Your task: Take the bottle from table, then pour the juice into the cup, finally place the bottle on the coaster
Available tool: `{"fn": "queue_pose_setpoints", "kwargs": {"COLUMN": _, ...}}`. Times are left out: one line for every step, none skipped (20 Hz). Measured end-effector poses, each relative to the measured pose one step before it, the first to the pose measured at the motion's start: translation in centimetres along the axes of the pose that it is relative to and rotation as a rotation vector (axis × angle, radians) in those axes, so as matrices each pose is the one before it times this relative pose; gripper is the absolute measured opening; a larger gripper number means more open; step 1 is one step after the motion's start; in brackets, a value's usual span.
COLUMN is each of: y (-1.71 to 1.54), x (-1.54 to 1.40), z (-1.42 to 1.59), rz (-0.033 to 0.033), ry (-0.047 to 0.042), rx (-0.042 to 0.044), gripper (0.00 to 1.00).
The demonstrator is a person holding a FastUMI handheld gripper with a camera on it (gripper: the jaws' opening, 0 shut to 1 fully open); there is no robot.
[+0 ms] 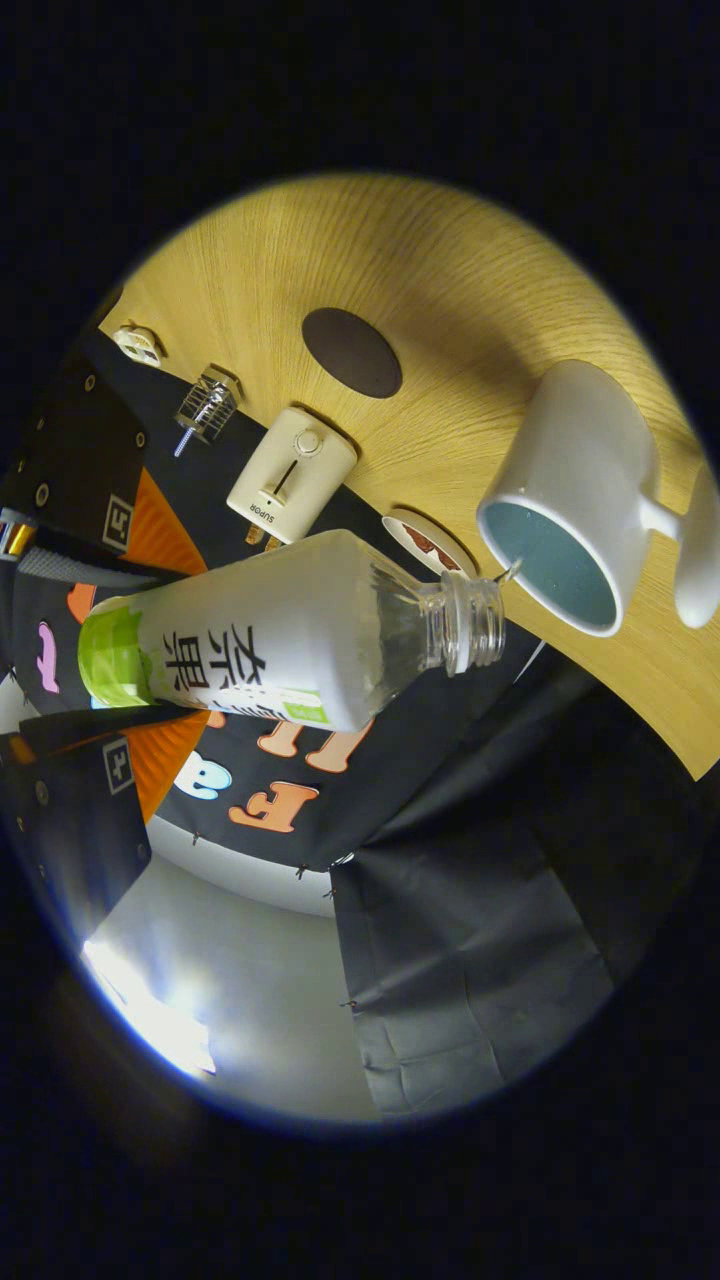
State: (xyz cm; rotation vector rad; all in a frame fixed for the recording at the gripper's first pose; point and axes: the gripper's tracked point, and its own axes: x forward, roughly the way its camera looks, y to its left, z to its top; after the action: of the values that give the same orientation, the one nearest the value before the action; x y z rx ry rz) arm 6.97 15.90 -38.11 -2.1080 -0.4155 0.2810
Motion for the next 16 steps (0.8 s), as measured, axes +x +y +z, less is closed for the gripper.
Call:
{"fn": "queue_pose_setpoints", "kwargs": {"y": 0.222, "x": -0.229, "z": 0.208, "rz": 0.01573, "ry": 0.00534, "rx": 0.02881, "gripper": 0.53}}
{"fn": "queue_pose_setpoints", "kwargs": {"y": 0.169, "x": -0.236, "z": 0.403, "rz": 0.01891, "ry": 0.00787, "rx": 0.0329, "gripper": 0.53}}
{"fn": "queue_pose_setpoints", "kwargs": {"y": 0.261, "x": -0.376, "z": 0.338, "rz": 0.02295, "ry": 0.00921, "rx": 0.03677, "gripper": 0.53}}
{"fn": "queue_pose_setpoints", "kwargs": {"y": 0.839, "x": -0.081, "z": -0.106, "rz": 0.02105, "ry": 0.00845, "rx": 0.03556, "gripper": 0.53}}
{"fn": "queue_pose_setpoints", "kwargs": {"y": 0.749, "x": -0.039, "z": 0.019, "rz": 0.02241, "ry": 0.00876, "rx": 0.04017, "gripper": 0.53}}
{"fn": "queue_pose_setpoints", "kwargs": {"y": 1.0, "x": 0.228, "z": -0.105, "rz": 0.02575, "ry": 0.00953, "rx": 0.04831, "gripper": 0.53}}
{"fn": "queue_pose_setpoints", "kwargs": {"y": 0.913, "x": -0.16, "z": 0.216, "rz": 0.02506, "ry": 0.00597, "rx": 0.06145, "gripper": 0.53}}
{"fn": "queue_pose_setpoints", "kwargs": {"y": 1.173, "x": 0.112, "z": 0.111, "rz": 0.03344, "ry": 0.00763, "rx": 0.06979, "gripper": 0.53}}
{"fn": "queue_pose_setpoints", "kwargs": {"y": 1.174, "x": -0.073, "z": 0.277, "rz": 0.03519, "ry": 0.01143, "rx": 0.07517, "gripper": 0.53}}
{"fn": "queue_pose_setpoints", "kwargs": {"y": 1.13, "x": -0.027, "z": 0.162, "rz": 0.03305, "ry": 0.01256, "rx": 0.07944, "gripper": 0.53}}
{"fn": "queue_pose_setpoints", "kwargs": {"y": 0.959, "x": -0.055, "z": 0.123, "rz": 0.02781, "ry": 0.01521, "rx": 0.08473, "gripper": 0.53}}
{"fn": "queue_pose_setpoints", "kwargs": {"y": 0.813, "x": 0.032, "z": -0.067, "rz": 0.02557, "ry": 0.01516, "rx": 0.0877, "gripper": 0.53}}
{"fn": "queue_pose_setpoints", "kwargs": {"y": 0.751, "x": -0.117, "z": 0.111, "rz": 0.01985, "ry": 0.01242, "rx": 0.09884, "gripper": 0.53}}
{"fn": "queue_pose_setpoints", "kwargs": {"y": 0.224, "x": 0.019, "z": -0.211, "rz": 0.01092, "ry": 0.01065, "rx": 0.08982, "gripper": 0.53}}
{"fn": "queue_pose_setpoints", "kwargs": {"y": 0.397, "x": -0.021, "z": -0.156, "rz": 0.01056, "ry": 0.01118, "rx": 0.08437, "gripper": 0.53}}
{"fn": "queue_pose_setpoints", "kwargs": {"y": 0.2, "x": 0.238, "z": -0.208, "rz": 0.0064, "ry": 0.00786, "rx": 0.0822, "gripper": 0.53}}
